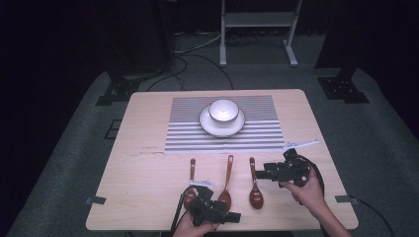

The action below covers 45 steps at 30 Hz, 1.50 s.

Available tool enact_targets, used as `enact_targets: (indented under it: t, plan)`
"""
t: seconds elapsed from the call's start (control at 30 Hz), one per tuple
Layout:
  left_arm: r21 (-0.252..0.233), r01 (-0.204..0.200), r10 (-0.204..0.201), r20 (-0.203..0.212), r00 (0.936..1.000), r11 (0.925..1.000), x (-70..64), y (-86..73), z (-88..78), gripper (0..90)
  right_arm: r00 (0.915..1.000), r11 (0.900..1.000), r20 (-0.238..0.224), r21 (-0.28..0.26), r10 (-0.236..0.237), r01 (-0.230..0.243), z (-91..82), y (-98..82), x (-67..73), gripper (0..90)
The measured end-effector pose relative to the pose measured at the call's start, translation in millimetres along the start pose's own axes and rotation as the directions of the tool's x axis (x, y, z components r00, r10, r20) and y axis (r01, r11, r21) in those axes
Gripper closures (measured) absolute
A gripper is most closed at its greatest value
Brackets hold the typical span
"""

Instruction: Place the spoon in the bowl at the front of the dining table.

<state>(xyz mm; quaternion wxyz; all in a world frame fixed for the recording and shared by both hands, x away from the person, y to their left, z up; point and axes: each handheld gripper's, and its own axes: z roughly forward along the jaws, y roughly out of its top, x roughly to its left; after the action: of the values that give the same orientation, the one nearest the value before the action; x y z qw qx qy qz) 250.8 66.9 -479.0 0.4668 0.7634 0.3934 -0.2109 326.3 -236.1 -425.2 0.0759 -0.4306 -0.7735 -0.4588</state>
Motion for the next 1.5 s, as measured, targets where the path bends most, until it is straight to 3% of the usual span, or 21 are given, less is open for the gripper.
enact_targets:
  t: [0.23,0.63,0.83,1.5]
  plan:
    - [0.002,-0.007,0.007,-0.002,1.0000,1.0000,-0.1,-0.2,-0.1,5.5,0.9999,1.000,0.009,0.012,0.005,-0.005,15.5,14.2,3.3,28.4]
    - [0.003,-0.018,0.018,-0.007,0.9998,0.9998,-0.5,-0.3,0.1,5.5,0.9964,1.000,0.084,0.023,-0.016,0.014,38.6,30.1,11.4,28.3]
    - [0.000,-0.013,0.013,-0.002,0.9999,0.9999,-0.4,-0.5,0.1,5.5,0.9948,0.999,0.097,0.042,-0.030,0.026,50.4,35.5,14.0,28.3]
    - [0.001,-0.019,0.019,-0.001,0.9998,0.9998,0.0,-0.5,-0.1,5.5,0.9952,0.993,0.076,0.102,-0.061,0.054,91.3,53.9,22.1,32.0]
